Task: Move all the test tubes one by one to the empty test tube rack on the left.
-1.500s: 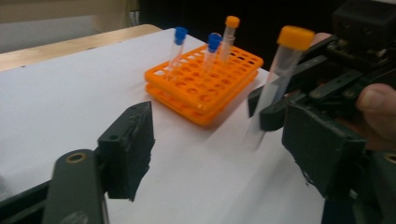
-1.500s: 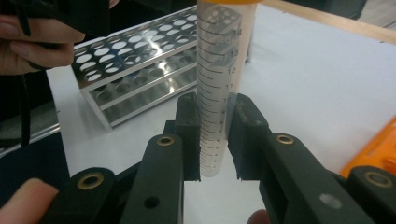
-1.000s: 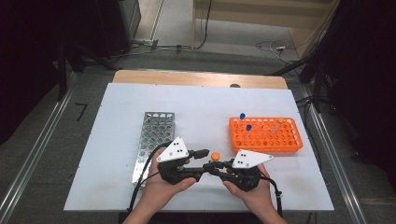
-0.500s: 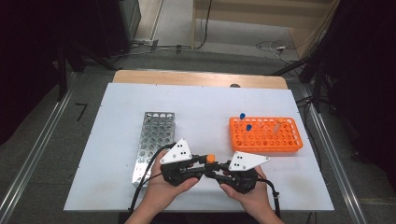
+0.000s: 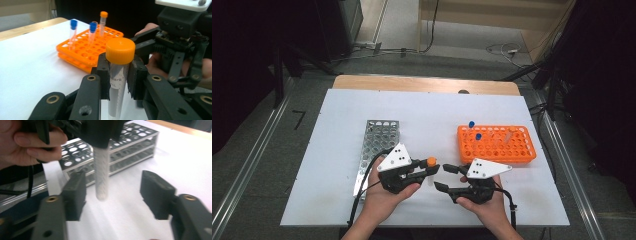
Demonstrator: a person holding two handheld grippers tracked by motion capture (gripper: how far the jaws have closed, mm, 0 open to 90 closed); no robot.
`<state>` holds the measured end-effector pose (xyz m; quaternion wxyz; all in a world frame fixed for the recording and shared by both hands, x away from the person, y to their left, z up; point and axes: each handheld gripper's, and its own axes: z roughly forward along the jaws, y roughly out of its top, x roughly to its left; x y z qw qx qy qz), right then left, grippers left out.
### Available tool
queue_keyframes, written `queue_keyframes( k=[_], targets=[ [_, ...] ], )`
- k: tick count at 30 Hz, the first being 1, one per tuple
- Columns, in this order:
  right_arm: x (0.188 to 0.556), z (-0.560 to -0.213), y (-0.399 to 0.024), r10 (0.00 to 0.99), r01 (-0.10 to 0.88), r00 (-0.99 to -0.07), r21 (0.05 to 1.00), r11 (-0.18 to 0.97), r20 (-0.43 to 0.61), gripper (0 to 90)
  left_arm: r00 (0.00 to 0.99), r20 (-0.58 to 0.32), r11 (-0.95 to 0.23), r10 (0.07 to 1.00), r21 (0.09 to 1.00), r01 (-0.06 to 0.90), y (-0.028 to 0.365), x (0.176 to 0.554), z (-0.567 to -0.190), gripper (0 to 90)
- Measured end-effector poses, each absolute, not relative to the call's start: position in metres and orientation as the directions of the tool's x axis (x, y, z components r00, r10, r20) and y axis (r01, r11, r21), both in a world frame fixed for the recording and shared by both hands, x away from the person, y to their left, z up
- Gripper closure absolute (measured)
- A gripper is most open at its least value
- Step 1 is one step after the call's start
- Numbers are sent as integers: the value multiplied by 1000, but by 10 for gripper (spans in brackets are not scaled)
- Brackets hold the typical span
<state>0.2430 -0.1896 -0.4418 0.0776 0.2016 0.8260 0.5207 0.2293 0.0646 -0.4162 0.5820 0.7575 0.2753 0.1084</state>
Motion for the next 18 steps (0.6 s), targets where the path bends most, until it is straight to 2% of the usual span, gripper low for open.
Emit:
queue_keyframes(
  k=[1,2,3,5,7,8,15,18],
  targets=[
    [243,-442,-190,414,252,-907,891,376,82,320,821,-160,-165,549,942,294,67,230,-416,746],
    [245,-442,-198,428,255,-900,893,370,79,267,816,-162,-158,555,943,294,69,231,-415,747],
    [245,-442,-198,428,255,-900,893,370,79,267,813,-157,-159,561,943,292,72,232,-414,747],
    [247,-444,-213,457,259,-887,895,364,71,189,805,-155,-154,573,944,291,77,234,-412,747],
    [248,-444,-218,464,268,-882,895,357,80,173,789,-161,-143,593,943,300,82,237,-411,746],
    [249,-445,-228,475,276,-876,898,343,87,134,782,-160,-144,603,942,304,84,239,-410,747],
    [250,-449,-257,495,284,-864,901,328,92,62,743,-144,-135,654,944,301,101,251,-402,746],
    [249,-451,-266,508,293,-856,901,319,98,62,728,-141,-124,671,947,297,108,256,-399,747]
  ],
)
